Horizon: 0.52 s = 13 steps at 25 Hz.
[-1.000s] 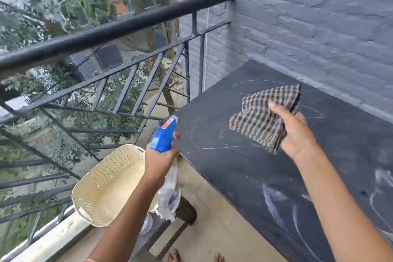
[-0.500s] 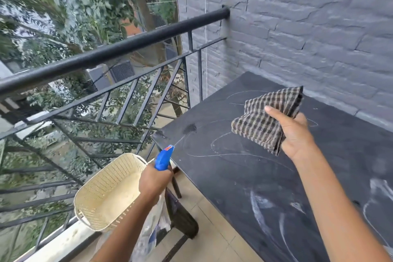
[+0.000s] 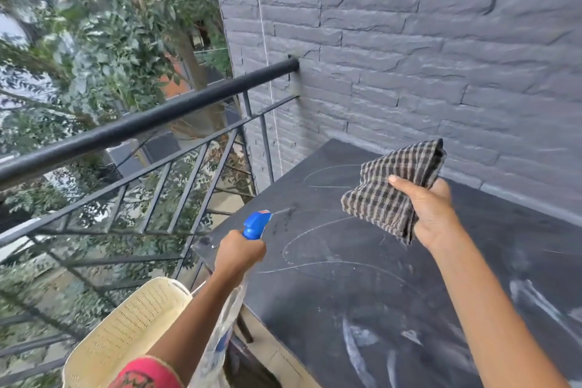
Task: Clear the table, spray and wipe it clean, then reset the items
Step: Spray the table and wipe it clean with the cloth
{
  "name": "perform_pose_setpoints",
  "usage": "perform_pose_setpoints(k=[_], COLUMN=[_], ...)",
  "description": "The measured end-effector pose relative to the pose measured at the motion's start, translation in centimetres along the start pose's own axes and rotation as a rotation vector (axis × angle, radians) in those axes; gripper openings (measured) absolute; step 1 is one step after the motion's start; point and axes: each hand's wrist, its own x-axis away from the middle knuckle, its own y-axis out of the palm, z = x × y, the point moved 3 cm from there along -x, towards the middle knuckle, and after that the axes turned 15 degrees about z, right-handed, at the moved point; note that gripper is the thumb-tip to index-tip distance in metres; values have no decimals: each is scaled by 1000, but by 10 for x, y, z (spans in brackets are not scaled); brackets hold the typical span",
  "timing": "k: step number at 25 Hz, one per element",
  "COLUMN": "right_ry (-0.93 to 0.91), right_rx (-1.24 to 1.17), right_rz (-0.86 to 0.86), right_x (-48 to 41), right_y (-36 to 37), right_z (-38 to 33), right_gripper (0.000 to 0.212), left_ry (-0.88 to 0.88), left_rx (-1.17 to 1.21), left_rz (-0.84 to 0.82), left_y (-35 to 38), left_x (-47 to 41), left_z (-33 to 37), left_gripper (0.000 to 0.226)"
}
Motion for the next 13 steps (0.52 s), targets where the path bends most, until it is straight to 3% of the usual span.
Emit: perform_pose_setpoints(k=[3, 9, 13], right_ry=[-59, -129, -155], right_rx=[27, 38, 69], right_rz=[27, 99, 121], right_x=[-8, -22, -21], right_y=[-14, -37, -48], right_z=[-14, -29, -26], right_gripper=[31, 24, 18], left_ry=[3, 79, 147], left_rx=[29, 169, 105], left_rz=[-42, -82, -96], left_y=[13, 42, 52], left_x=[-3, -11, -11], left_z=[21, 90, 127], left_gripper=[27, 18, 20])
